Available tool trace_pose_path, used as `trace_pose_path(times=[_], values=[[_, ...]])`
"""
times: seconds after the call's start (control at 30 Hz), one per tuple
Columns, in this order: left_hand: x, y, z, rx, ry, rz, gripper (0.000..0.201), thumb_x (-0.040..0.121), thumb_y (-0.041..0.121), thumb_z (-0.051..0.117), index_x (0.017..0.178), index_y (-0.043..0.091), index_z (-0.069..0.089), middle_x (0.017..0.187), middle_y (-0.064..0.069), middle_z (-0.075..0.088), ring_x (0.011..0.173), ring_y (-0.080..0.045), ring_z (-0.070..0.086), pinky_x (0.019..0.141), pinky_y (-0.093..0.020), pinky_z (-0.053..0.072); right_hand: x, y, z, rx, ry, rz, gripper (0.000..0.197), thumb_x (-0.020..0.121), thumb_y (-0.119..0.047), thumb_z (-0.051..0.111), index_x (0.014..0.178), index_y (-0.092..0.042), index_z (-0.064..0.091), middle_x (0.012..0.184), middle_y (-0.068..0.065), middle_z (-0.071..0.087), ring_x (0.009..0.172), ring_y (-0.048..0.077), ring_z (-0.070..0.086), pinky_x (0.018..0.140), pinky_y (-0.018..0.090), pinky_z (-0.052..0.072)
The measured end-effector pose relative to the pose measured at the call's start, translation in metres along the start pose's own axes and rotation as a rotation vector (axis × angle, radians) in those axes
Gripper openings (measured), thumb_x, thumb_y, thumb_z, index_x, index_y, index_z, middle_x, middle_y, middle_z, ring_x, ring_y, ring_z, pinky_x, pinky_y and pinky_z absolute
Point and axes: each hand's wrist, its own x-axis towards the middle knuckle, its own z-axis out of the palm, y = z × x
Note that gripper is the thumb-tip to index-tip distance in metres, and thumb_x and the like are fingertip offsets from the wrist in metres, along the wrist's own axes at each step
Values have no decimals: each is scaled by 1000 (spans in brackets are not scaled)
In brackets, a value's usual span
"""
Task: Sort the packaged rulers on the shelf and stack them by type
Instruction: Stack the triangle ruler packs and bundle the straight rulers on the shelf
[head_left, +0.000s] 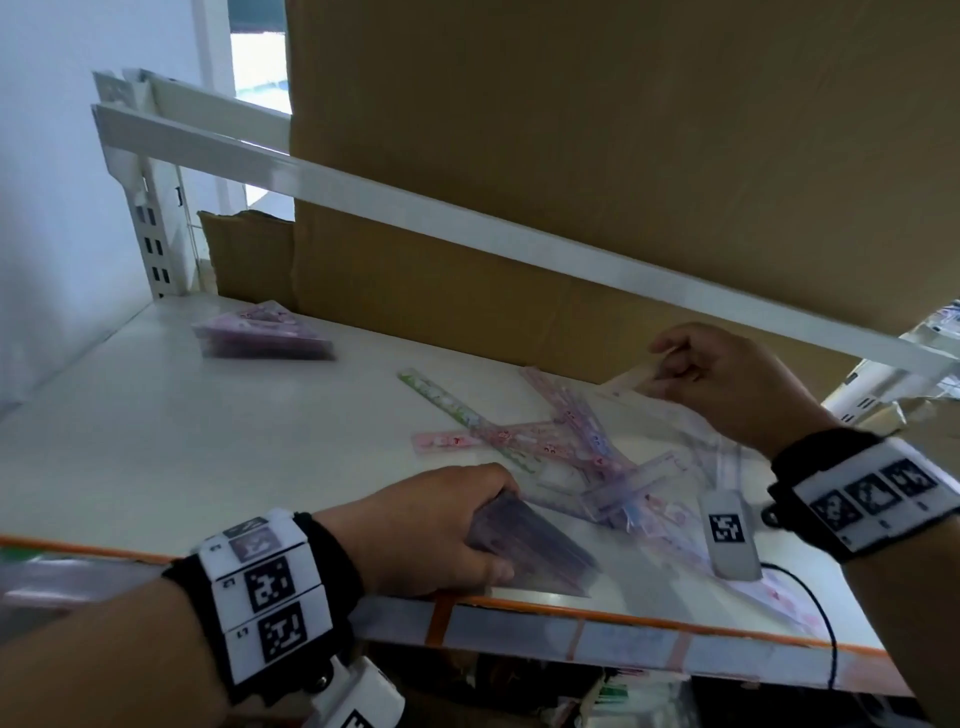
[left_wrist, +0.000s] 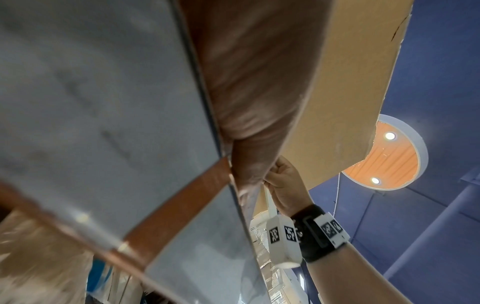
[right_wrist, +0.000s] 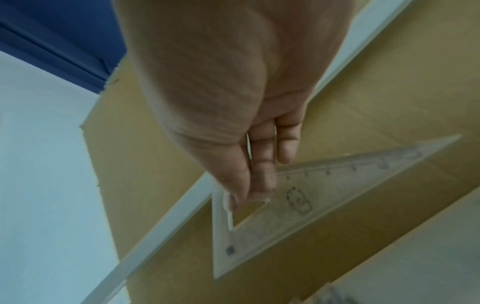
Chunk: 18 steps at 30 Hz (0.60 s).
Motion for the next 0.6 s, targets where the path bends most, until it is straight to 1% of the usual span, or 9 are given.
trace_pose_path(times=[0.07, 0.13, 0.23, 0.3, 0.33, 0.43, 0.47, 0.53, 0.6], values=[[0, 0, 0, 4, -5, -3, 45, 75, 49, 72, 111, 38, 49, 103, 15, 60, 91, -2, 55, 80, -28, 49, -19, -14, 0, -6, 70, 8, 23, 74, -29, 82, 88, -41, 68, 82, -23, 70, 75, -3, 65, 72, 22, 49], [0, 1, 0, -1, 0, 1, 42, 74, 48, 73, 108, 38, 49, 99, 16, 60, 88, 1, 56, 76, -24, 48, -40, -29, 0, 21, 112, -9, 20, 72, -33, 82, 84, -43, 69, 79, -21, 71, 72, -2, 65, 69, 20, 50], [0, 1, 1, -32, 3, 7, 40, 75, 45, 74, 106, 36, 51, 97, 15, 62, 87, 1, 57, 76, -25, 50, -79, -55, 10, 128, 14, -135, 14, 71, -40, 79, 82, -41, 71, 76, -19, 72, 69, -1, 66, 65, 8, 47], [0, 1, 0, -50, -4, 13, 40, 74, 45, 74, 105, 34, 51, 96, 14, 62, 87, 0, 58, 78, -30, 51, -101, -63, 23, 178, -86, -209, 13, 70, -46, 74, 80, -38, 71, 75, -15, 71, 67, 4, 66, 64, 11, 48], [-1, 1, 0, -55, -5, 17, 40, 74, 45, 75, 105, 33, 51, 96, 14, 62, 86, 0, 58, 78, -31, 51, -109, -63, 30, 187, -108, -221, 13, 70, -44, 75, 79, -35, 71, 75, -13, 71, 67, 6, 65, 64, 14, 48], [-2, 2, 0, -76, -10, 26, 41, 72, 45, 75, 104, 35, 51, 94, 15, 62, 84, 3, 58, 71, -22, 50, -126, -55, 51, 188, -109, -215, 17, 71, -30, 86, 77, -32, 71, 73, -13, 69, 67, 6, 64, 63, 14, 46], [-2, 2, -1, -93, -15, 30, 41, 72, 43, 75, 104, 35, 51, 93, 15, 62, 83, 3, 59, 69, -20, 49, -130, -53, 59, 189, -111, -222, 18, 71, -29, 86, 77, -32, 70, 73, -13, 69, 67, 5, 64, 62, 14, 46], [-3, 4, -2, -140, -33, 30, 42, 72, 39, 78, 105, 34, 52, 93, 13, 63, 82, 2, 61, 67, -20, 50, -135, -52, 73, 176, -109, -245, 15, 71, -35, 80, 80, -32, 69, 73, -13, 67, 69, 5, 63, 62, 18, 47], [-5, 6, -3, -173, -55, 32, 45, 71, 37, 80, 107, 34, 52, 96, 12, 64, 83, 0, 62, 69, -23, 53, -137, -53, 83, 160, -74, -249, 15, 73, -42, 74, 79, -31, 67, 74, -14, 65, 70, 5, 62, 62, 22, 46]])
